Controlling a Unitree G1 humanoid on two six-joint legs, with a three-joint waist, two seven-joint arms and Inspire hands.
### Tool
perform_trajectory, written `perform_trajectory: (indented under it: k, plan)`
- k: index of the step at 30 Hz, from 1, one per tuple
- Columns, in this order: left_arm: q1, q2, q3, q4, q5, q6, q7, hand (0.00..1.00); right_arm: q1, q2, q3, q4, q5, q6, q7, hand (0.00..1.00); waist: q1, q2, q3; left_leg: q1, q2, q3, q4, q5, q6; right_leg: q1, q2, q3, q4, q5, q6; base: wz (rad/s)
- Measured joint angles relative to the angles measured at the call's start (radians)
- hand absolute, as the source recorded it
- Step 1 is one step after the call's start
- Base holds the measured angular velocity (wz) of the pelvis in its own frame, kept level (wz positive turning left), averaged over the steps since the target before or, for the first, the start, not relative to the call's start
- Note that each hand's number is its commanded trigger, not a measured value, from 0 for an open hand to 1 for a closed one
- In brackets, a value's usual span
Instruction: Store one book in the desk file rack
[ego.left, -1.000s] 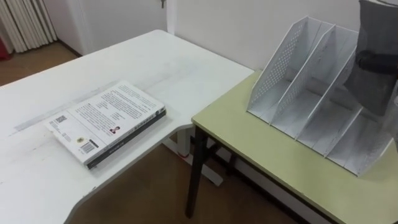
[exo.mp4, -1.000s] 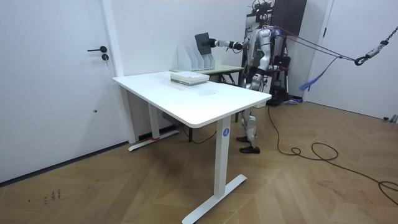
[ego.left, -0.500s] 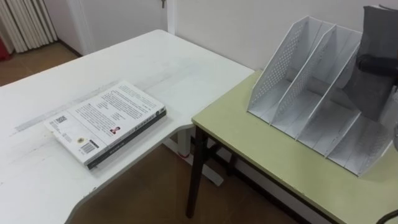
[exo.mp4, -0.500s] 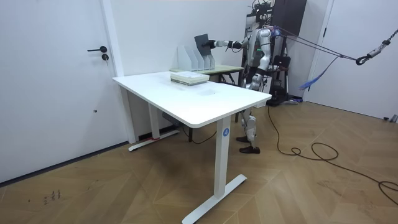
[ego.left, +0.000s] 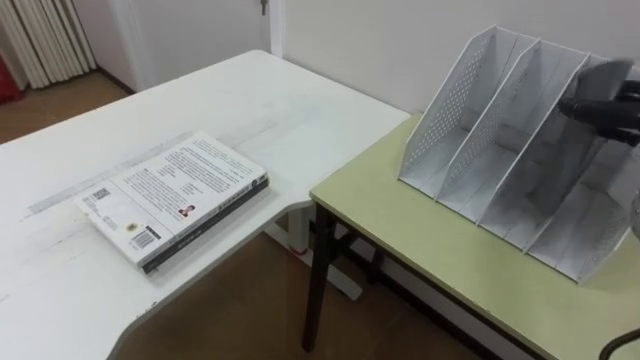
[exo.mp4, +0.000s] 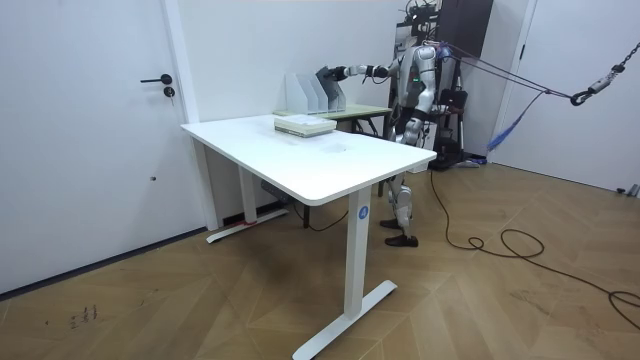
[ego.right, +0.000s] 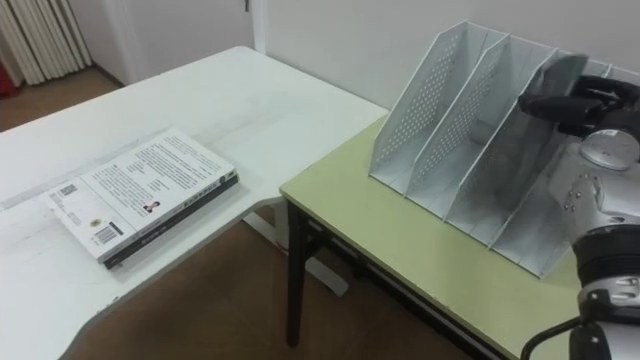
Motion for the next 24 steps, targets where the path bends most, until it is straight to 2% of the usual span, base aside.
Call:
perform_trajectory:
  k: [12, 24]
  plan:
    - [-0.001, 0.003, 0.018, -0.003, 0.000, -0.001, -0.002, 0.00, -0.002, -0.042, 0.015, -0.001, 0.021, -0.002, -0.006, 0.00, 0.027, -0.007, 0.0000, -0.001, -0.003, 0.000, 0.001, 0.001, 0.002, 0.001, 0.000, 0.006, -0.002, -0.001, 0.002, 0.00]
    - [0.002, 0.018, 0.027, -0.001, -0.003, -0.002, 0.000, 0.00, -0.024, -0.043, 0.016, -0.005, 0.019, -0.012, -0.007, 0.00, 0.027, -0.010, 0.0013, -0.004, -0.005, -0.015, 0.000, 0.001, 0.002, 0.005, 0.000, -0.016, -0.016, -0.002, 0.002, 0.03]
